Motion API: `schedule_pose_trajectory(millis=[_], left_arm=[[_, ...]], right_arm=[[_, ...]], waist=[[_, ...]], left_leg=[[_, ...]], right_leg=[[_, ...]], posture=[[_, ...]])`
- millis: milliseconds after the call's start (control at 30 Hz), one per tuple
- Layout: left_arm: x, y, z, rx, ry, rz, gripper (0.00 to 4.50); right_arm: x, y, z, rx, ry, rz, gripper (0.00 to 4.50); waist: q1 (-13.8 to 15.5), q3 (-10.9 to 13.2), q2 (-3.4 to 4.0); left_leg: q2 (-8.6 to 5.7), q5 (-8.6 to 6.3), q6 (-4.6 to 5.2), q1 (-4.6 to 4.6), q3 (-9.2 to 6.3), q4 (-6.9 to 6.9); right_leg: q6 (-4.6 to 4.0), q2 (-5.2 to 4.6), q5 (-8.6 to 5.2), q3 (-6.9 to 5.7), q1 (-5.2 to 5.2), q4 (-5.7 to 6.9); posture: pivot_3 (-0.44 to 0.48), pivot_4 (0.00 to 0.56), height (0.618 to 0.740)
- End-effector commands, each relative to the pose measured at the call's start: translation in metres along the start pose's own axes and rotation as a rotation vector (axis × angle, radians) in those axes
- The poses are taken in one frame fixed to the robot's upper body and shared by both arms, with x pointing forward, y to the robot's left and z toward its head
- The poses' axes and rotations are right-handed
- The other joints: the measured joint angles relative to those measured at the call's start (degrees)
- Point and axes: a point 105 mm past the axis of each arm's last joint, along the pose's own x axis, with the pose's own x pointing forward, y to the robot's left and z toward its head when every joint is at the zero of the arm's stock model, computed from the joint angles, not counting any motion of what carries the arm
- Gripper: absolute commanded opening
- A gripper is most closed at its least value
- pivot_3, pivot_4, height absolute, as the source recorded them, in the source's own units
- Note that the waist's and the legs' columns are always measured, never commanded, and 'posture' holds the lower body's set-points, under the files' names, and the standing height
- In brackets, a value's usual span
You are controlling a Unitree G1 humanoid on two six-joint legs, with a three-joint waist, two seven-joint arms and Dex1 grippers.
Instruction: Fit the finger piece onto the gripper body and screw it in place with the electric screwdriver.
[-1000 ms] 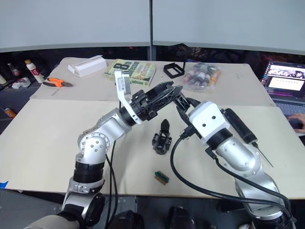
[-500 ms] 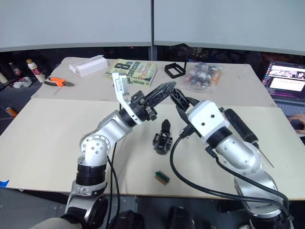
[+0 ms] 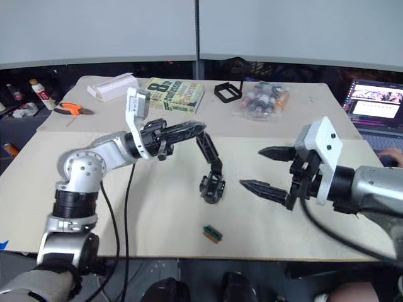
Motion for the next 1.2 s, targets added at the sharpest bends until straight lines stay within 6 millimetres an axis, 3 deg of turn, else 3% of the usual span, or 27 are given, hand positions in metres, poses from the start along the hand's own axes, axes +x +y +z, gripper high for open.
schedule_pose_trajectory(millis=[33, 333, 567, 600, 700, 733, 767, 800, 933, 967, 1033, 1200], left_arm=[[0.01, -0.027, -0.006, -0.032, 0.101, -0.185, 0.0], [0.032, -0.037, -0.024, -0.084, 0.202, -0.265, 0.0], [0.034, -0.038, -0.025, -0.083, 0.204, -0.263, 0.0], [0.033, -0.04, -0.025, -0.087, 0.21, -0.269, 0.0], [0.03, -0.04, -0.027, -0.086, 0.226, -0.271, 0.0], [0.029, -0.04, -0.029, -0.085, 0.235, -0.267, 0.0], [0.028, -0.04, -0.03, -0.084, 0.241, -0.266, 0.0], [0.027, -0.039, -0.031, -0.083, 0.242, -0.263, 0.0], [0.029, -0.038, -0.027, -0.088, 0.22, -0.26, 0.0], [0.027, -0.041, -0.028, -0.09, 0.24, -0.276, 0.0], [0.023, -0.047, -0.027, -0.076, 0.247, -0.306, 0.0], [0.019, -0.043, -0.022, -0.043, 0.204, -0.277, 2.14]], right_arm=[[0.01, 0.014, -0.002, 0.151, 0.05, 0.12, 4.48], [0.049, 0.02, -0.01, 0.318, 0.135, 0.182, 4.48], [0.06, 0.024, -0.009, 0.364, 0.122, 0.191, 4.48], [0.06, 0.023, -0.008, 0.371, 0.115, 0.184, 3.96], [0.06, 0.023, -0.008, 0.378, 0.111, 0.178, 3.01], [0.058, 0.023, -0.008, 0.376, 0.11, 0.176, 2.93], [0.057, 0.024, -0.009, 0.373, 0.11, 0.18, 2.22], [0.055, 0.025, -0.009, 0.372, 0.11, 0.186, 2.1], [0.052, 0.03, -0.012, 0.375, 0.113, 0.213, 0.65], [0.052, 0.031, -0.012, 0.373, 0.111, 0.222, 0.4], [0.05, 0.035, -0.01, 0.36, 0.087, 0.244, 0.39], [0.05, 0.033, -0.002, 0.338, -0.002, 0.25, 0.38]], waist=[[0.15, 0.0, 0.0], [0.58, 0.03, -0.05], [0.53, 0.03, -0.05], [0.53, 0.03, -0.05], [0.53, 0.03, -0.05], [0.53, 0.03, -0.05], [0.53, 0.03, -0.05], [0.56, 0.03, -0.05], [0.6, 0.03, -0.05], [0.59, 0.03, -0.05], [0.58, 0.03, -0.05], [0.52, 0.03, -0.05]], left_leg=[[-0.01, -0.01, 0.01, 0.01, 0.0, -0.01], [-0.08, 0.01, 0.05, -0.18, -0.13, 0.07], [-0.07, 0.01, 0.05, -0.19, -0.14, 0.09], [-0.06, 0.01, 0.05, -0.19, -0.14, 0.09], [-0.06, 0.01, 0.05, -0.2, -0.14, 0.09], [-0.06, 0.01, 0.05, -0.2, -0.14, 0.09], [-0.06, 0.01, 0.05, -0.2, -0.14, 0.09], [-0.06, 0.01, 0.05, -0.2, -0.14, 0.09], [-0.06, 0.01, 0.05, -0.22, -0.14, 0.1], [-0.06, 0.02, 0.05, -0.22, -0.15, 0.1], [-0.05, 0.02, 0.05, -0.22, -0.15, 0.1], [-0.04, 0.02, 0.05, -0.21, -0.15, 0.11]], right_leg=[[0.0, -0.03, 0.0, 0.0, 0.0, -0.01], [0.02, -0.19, 0.0, 0.08, -0.01, -0.01], [0.04, -0.18, 0.0, 0.07, -0.02, 0.0], [0.05, -0.18, -0.01, 0.07, -0.02, 0.0], [0.06, -0.18, -0.01, 0.06, -0.02, 0.0], [0.06, -0.18, -0.01, 0.07, -0.02, 0.0], [0.07, -0.18, -0.02, 0.06, -0.02, 0.0], [0.07, -0.18, -0.02, 0.06, -0.02, 0.0], [0.08, -0.18, -0.02, 0.06, -0.02, -0.01], [0.08, -0.18, -0.02, 0.06, -0.02, -0.01], [0.08, -0.17, -0.02, 0.06, -0.02, -0.01], [0.09, -0.16, -0.02, 0.07, -0.04, 0.02]], posture=[[0.0, 0.15, 0.74], [0.0, 0.15, 0.74], [0.0, 0.15, 0.74], [0.0, 0.15, 0.74], [0.0, 0.15, 0.74], [0.0, 0.15, 0.74], [0.0, 0.15, 0.74], [0.0, 0.15, 0.74], [0.0, 0.15, 0.74], [0.0, 0.15, 0.74], [0.0, 0.15, 0.74], [0.0, 0.15, 0.74]])
